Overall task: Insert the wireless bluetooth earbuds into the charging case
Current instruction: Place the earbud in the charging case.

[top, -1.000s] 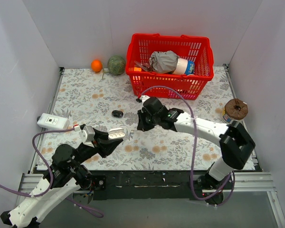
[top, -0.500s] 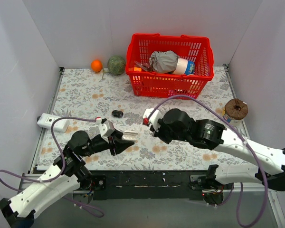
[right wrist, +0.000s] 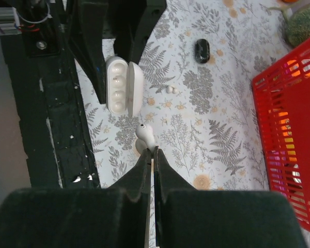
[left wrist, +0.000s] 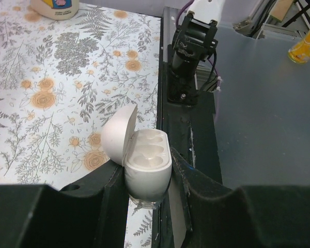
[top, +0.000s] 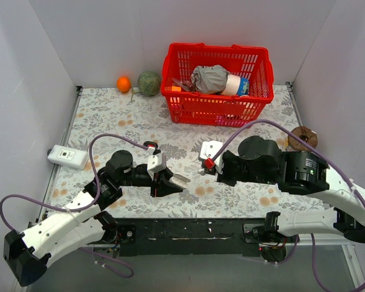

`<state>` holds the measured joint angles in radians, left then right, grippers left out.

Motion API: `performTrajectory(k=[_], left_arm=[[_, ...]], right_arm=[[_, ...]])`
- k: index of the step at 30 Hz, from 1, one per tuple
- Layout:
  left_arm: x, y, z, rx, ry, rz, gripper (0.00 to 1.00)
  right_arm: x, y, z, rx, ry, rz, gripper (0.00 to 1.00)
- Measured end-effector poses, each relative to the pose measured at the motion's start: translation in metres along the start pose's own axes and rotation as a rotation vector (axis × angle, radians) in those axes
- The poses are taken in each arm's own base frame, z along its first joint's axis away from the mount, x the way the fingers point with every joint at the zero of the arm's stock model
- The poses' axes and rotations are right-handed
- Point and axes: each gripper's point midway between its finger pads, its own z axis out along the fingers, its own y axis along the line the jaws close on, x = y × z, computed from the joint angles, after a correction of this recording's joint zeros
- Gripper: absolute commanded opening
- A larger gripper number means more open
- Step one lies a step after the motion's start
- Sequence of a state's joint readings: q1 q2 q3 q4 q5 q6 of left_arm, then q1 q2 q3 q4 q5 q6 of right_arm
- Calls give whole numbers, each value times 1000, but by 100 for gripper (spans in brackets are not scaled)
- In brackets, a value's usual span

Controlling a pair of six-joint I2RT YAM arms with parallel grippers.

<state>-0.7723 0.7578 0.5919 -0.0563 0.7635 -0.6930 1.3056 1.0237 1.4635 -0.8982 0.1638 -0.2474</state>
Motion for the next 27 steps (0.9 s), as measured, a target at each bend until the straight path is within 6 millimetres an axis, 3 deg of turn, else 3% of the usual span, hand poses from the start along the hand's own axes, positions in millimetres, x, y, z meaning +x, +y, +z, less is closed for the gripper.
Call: performTrajectory(k=[4, 9, 15, 27], left_arm=[[-3, -6, 1, 44, -9, 36, 0], [-6, -13, 1, 91, -10, 52, 0], [-6, -19, 2, 135, -5, 51, 0], [-7, -24, 0, 153, -6, 37, 0]], right_arm=[[-9, 14, 7, -89, -9, -23, 1], [-5, 38, 25, -208, 31, -38, 1], [-10, 60, 33, -296, 40, -74, 1], [-11, 66, 47, -291, 64, -104, 1]])
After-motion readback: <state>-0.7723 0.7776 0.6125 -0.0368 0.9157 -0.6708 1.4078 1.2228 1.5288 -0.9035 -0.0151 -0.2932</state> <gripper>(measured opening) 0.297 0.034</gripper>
